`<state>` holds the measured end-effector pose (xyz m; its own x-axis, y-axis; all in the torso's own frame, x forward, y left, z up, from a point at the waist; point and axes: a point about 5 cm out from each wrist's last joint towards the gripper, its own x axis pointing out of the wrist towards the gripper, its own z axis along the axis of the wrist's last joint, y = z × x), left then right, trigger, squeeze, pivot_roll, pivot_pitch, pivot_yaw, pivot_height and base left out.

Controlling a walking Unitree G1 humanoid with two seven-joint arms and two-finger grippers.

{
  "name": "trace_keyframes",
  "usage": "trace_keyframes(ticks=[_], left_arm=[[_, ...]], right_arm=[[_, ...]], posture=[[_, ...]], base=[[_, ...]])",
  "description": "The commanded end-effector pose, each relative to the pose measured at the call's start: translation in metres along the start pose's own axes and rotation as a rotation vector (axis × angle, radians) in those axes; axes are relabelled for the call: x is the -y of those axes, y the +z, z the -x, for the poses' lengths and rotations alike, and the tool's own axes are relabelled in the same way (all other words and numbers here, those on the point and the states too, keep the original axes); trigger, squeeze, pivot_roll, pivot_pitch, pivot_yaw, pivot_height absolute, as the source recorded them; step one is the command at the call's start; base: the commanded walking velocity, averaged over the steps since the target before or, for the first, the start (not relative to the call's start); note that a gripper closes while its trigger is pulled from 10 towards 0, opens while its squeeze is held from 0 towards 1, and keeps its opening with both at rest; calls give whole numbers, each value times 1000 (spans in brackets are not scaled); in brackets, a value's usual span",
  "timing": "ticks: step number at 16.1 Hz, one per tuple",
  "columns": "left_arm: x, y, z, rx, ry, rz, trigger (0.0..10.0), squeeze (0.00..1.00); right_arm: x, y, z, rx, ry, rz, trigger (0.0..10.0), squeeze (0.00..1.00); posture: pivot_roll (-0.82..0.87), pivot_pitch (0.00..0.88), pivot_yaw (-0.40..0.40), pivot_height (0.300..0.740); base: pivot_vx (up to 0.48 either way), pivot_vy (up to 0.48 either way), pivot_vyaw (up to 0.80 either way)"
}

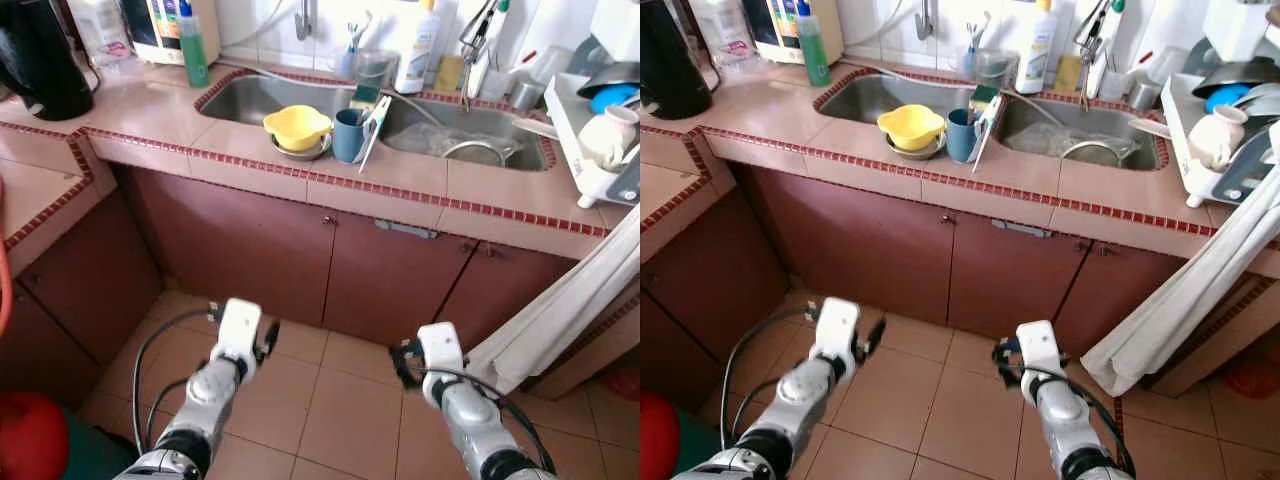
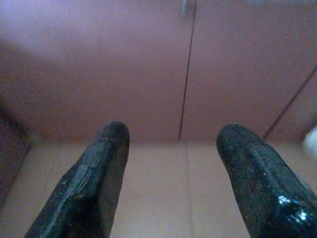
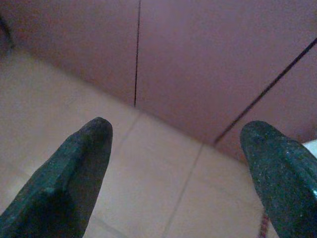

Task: Kitchen organization

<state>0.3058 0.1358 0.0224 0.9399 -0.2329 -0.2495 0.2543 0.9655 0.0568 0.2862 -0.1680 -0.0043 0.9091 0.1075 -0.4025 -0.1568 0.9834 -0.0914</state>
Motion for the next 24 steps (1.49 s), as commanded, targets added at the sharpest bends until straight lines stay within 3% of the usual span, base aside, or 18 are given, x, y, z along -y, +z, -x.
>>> trace_keyframes(ticks=[1, 3, 6, 9, 13, 14, 17, 24], left_arm=[[-4, 17, -3, 101, 2, 18, 10000, 0], [-14, 29, 11, 247, 3, 3, 10000, 0], [-27, 35, 22, 320, 49, 13, 10000, 0], [-26, 39, 26, 335, 75, -31, 10000, 0], [-11, 45, 34, 362, 3, 70, 10000, 0], [-9, 43, 34, 354, 3, 85, 10000, 1000], [-4, 47, 39, 370, -17, 111, 10000, 1000], [-15, 46, 43, 333, 5, 107, 10000, 1000]], right_arm=[[3, 22, -6, 101, -26, -21, 10000, 0], [6, 41, -4, 246, -44, -68, 10000, 0], [6, 58, 5, 386, -24, -110, 10000, 0], [4, 67, 11, 452, 4, -19, 10000, 0], [-6, 66, 21, 448, 79, -60, 10000, 0], [-8, 67, 22, 451, 80, -53, 10000, 1000], [-10, 74, 25, 476, 105, -63, 10000, 1000], [8, 83, 28, 520, 11, -46, 10000, 1000]], posture=[[-54, 0, 9, 740], [-60, 0, 11, 740], [-64, 0, 12, 740], [-62, 0, 8, 740], [-64, 0, 3, 740], [-63, 0, 0, 740], [-59, 0, -4, 740], [-56, 0, -10, 740]], base=[[0, 0, 0], [0, 0, 0], [0, 0, 0], [0, 0, 0], [0, 0, 0], [0, 0, 0], [0, 0, 0], [0, 0, 0]])
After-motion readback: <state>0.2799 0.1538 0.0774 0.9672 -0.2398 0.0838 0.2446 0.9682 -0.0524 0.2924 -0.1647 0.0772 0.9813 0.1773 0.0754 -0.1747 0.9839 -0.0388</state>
